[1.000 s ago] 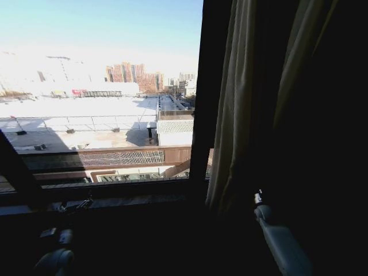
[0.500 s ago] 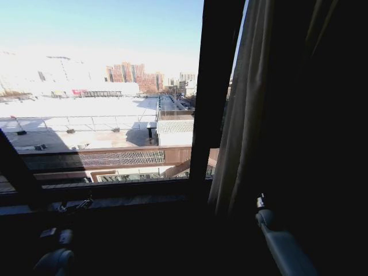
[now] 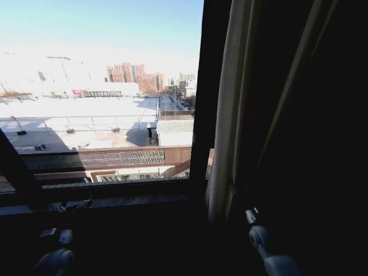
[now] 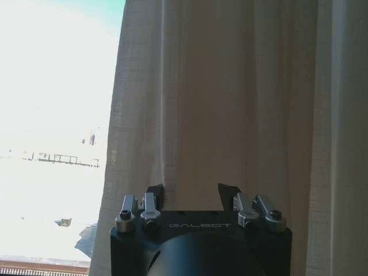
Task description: Open the curtains by pulling them apart, changing their state from closed to fully open.
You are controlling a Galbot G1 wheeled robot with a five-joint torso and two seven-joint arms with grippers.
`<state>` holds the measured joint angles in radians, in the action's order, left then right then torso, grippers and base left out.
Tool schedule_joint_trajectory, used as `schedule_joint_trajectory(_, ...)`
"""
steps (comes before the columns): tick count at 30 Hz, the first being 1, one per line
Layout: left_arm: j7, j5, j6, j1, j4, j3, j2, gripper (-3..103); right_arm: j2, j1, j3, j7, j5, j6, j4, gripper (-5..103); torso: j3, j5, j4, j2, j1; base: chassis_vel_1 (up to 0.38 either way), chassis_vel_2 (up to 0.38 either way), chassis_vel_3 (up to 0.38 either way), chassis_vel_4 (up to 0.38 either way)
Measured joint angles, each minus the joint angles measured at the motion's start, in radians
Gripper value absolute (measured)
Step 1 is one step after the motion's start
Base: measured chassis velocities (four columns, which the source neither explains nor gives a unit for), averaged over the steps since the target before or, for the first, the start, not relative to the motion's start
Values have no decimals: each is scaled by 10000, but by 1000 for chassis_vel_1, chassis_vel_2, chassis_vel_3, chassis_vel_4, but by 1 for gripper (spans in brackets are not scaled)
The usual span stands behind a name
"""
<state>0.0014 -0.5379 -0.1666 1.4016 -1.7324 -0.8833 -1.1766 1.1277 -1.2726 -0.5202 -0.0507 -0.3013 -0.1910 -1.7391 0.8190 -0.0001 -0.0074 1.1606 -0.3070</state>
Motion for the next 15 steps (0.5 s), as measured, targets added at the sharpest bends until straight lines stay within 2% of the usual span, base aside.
schedule_joint_trajectory(3, 1, 0, 0, 0, 0, 0, 0, 100, 63, -464, -78, 107, 190, -73, -385, 67, 0, 0, -2, 0, 1, 0, 0, 0, 0)
schedule_joint_trajectory(5, 0, 0, 0, 0, 0, 0, 0, 100, 88, -578, -104, 144, 290, -114, -493, 67, 0, 0, -2, 1, 1, 0, 0, 0, 0)
schedule_joint_trajectory(9, 0, 0, 0, 0, 0, 0, 0, 100, 189, -875, -109, 157, 455, -257, -868, 89, 0, 0, 0, 0, 0, 0, 0, 0, 0)
schedule_joint_trajectory(15, 0, 0, 0, 0, 0, 1, -1, 100, 253, -1038, -100, 158, 616, -306, -1030, 100, 1, 1, -2, 0, 0, 32, 6, -31, -9)
